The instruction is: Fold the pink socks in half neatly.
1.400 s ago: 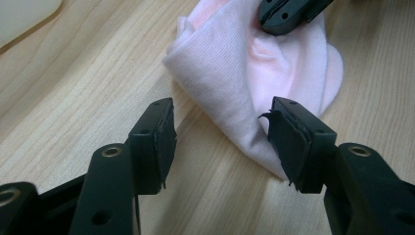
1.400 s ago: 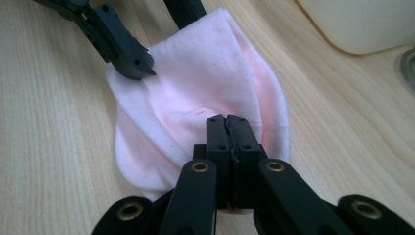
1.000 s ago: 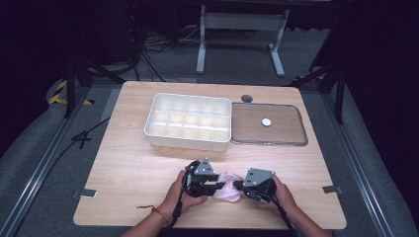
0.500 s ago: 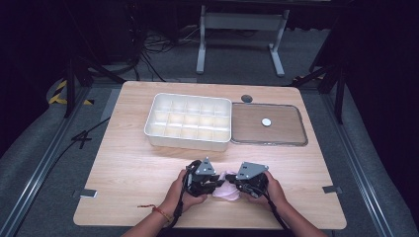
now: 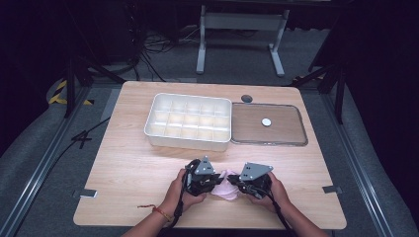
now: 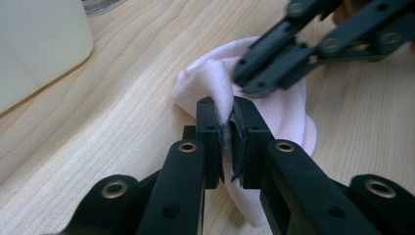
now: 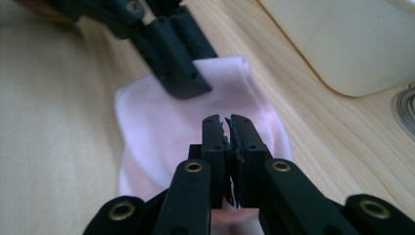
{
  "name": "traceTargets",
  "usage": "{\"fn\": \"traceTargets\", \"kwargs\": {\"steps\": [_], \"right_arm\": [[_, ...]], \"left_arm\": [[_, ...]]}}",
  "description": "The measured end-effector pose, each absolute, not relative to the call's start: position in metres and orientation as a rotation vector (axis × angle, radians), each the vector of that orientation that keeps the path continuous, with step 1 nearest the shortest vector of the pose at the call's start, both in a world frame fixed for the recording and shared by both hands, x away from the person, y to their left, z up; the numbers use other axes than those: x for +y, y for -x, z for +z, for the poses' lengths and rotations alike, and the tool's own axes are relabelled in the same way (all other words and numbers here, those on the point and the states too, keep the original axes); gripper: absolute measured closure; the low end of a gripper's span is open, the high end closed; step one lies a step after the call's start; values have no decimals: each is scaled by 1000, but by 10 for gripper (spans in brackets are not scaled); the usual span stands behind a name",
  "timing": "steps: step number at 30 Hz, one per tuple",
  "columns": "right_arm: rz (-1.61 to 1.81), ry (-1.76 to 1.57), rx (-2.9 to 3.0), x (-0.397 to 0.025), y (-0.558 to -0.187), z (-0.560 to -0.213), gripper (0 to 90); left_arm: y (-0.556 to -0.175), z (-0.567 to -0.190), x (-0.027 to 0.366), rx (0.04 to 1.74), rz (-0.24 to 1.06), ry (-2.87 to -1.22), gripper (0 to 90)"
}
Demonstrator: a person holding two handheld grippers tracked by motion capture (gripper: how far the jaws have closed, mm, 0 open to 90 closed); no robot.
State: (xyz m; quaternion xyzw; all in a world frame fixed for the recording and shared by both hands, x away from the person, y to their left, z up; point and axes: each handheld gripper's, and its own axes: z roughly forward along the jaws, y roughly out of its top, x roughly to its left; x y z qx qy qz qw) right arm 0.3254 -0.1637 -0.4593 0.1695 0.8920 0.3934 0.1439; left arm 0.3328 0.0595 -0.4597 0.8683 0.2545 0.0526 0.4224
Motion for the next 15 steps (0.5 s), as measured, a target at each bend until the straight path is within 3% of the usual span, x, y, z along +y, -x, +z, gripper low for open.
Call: {"fn": "traceTargets", "kwargs": {"steps": [15], "right_arm": [[1093,-453,2647,-148,-326,-471,878]], "left_arm": [[-332,-453,61,650,63,-2104,825]]}}
